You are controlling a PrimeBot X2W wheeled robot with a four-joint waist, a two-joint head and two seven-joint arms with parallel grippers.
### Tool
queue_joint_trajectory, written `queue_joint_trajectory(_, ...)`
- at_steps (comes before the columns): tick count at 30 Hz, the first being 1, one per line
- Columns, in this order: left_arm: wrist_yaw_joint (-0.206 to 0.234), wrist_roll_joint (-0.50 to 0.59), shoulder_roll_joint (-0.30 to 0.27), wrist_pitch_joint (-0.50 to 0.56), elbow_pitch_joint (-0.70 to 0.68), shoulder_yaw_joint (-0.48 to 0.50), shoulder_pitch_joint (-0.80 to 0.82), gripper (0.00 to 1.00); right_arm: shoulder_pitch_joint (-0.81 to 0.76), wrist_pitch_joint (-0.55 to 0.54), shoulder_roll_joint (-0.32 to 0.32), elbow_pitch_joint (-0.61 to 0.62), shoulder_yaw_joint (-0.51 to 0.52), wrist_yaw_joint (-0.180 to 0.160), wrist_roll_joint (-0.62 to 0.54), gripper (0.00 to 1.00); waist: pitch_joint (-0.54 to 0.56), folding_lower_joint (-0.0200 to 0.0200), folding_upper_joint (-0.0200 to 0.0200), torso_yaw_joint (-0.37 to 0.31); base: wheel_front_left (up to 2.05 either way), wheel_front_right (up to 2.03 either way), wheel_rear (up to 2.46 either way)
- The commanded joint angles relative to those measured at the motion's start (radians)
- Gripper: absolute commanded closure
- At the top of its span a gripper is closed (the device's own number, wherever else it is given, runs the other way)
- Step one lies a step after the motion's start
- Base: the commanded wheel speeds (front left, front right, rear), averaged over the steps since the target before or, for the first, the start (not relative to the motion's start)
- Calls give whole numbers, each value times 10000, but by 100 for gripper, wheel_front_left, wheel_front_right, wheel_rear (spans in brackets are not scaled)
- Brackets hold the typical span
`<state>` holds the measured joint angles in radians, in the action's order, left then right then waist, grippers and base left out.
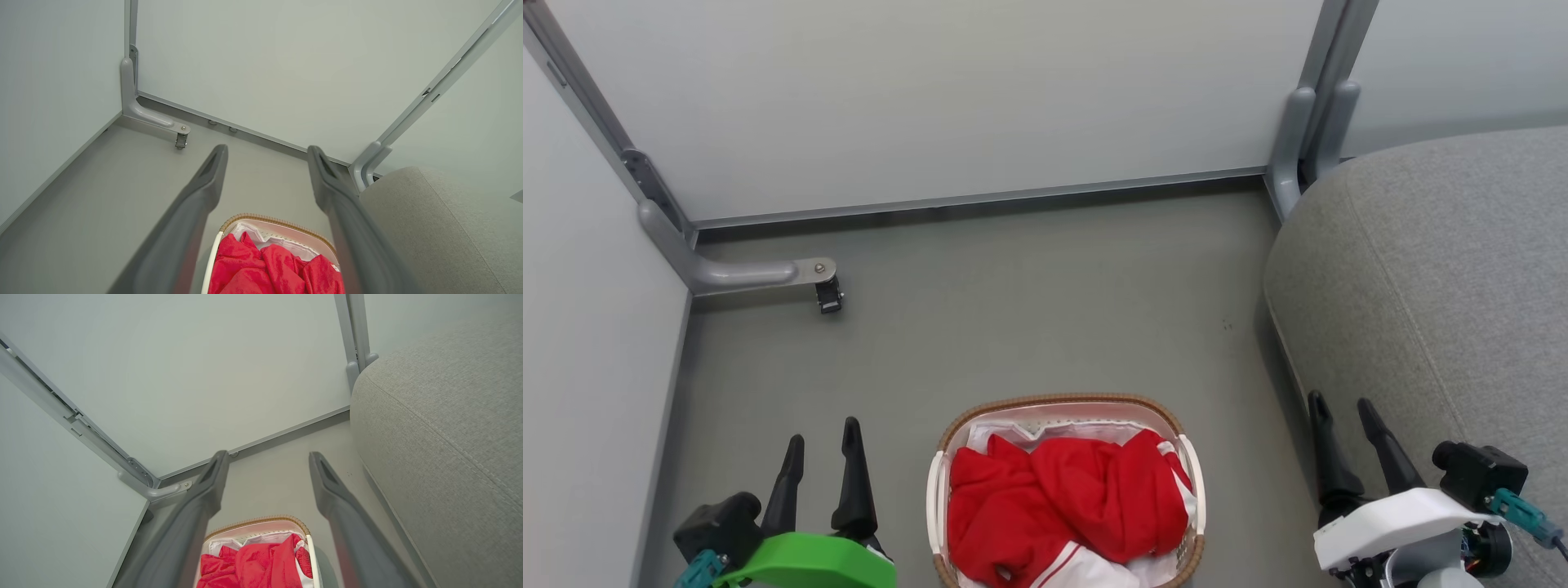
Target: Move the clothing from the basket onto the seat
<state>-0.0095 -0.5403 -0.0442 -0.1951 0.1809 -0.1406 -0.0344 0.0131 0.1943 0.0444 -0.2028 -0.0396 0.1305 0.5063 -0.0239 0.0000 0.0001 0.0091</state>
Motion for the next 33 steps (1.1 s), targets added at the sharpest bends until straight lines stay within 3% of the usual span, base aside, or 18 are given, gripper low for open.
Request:
queue_joint_trajectory(1, 54, 296, -75, -95, -6, -59, -122, 0, -53, 106, 59, -6, -9, 3, -263, 0, -2, 0, -1, 4, 0, 0, 0)
queue_joint_trajectory(33, 314, 2457, -92, -730, 427, -556, -385, 0, -262, 716, 89, -286, -338, 2, -2886, 0, -12, 0, -1, 76, 0, 0, 0)
